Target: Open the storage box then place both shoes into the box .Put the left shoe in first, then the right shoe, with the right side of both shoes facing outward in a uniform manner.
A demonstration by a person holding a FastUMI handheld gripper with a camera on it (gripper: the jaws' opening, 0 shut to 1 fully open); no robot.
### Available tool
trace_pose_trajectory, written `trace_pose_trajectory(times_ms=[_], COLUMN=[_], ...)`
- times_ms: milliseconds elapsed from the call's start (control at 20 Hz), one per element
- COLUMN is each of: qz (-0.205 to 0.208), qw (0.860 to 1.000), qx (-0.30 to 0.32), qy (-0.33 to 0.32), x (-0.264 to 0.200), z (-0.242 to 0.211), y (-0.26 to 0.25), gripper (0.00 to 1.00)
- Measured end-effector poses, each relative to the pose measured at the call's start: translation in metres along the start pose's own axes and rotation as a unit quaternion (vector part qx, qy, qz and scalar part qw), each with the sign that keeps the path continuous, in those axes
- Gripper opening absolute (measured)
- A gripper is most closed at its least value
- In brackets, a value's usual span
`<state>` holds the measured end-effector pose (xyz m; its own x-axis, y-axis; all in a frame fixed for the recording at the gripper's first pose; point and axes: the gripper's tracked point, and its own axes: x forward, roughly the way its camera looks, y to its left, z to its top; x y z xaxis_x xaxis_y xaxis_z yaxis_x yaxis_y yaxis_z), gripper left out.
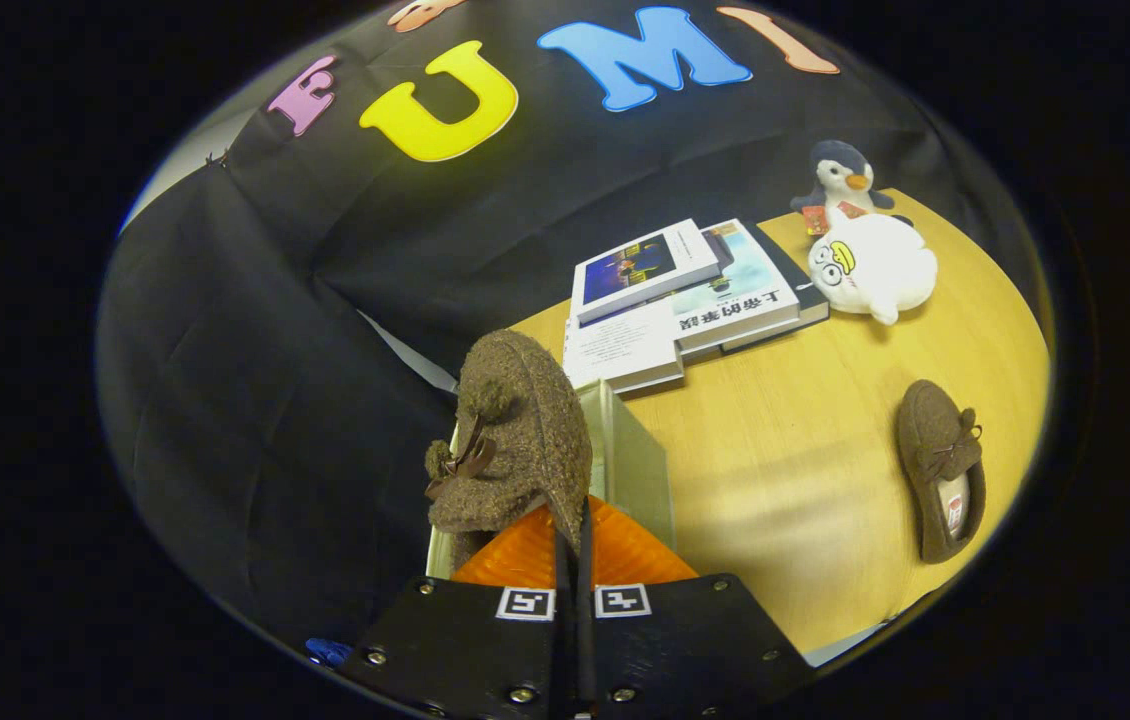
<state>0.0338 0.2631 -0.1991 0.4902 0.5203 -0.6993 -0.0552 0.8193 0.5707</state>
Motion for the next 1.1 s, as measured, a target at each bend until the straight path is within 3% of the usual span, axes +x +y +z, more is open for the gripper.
trace_pose_trajectory(times_ms=[400, 1100], qz=[-0.014, -0.083], qw=[1.000, 0.991], qx=[-0.003, 0.046], qy=[0.023, 0.092], x=[0.048, 0.126], z=[-0.039, -0.112], y=[0.026, 0.028], gripper=[0.01, 0.01])
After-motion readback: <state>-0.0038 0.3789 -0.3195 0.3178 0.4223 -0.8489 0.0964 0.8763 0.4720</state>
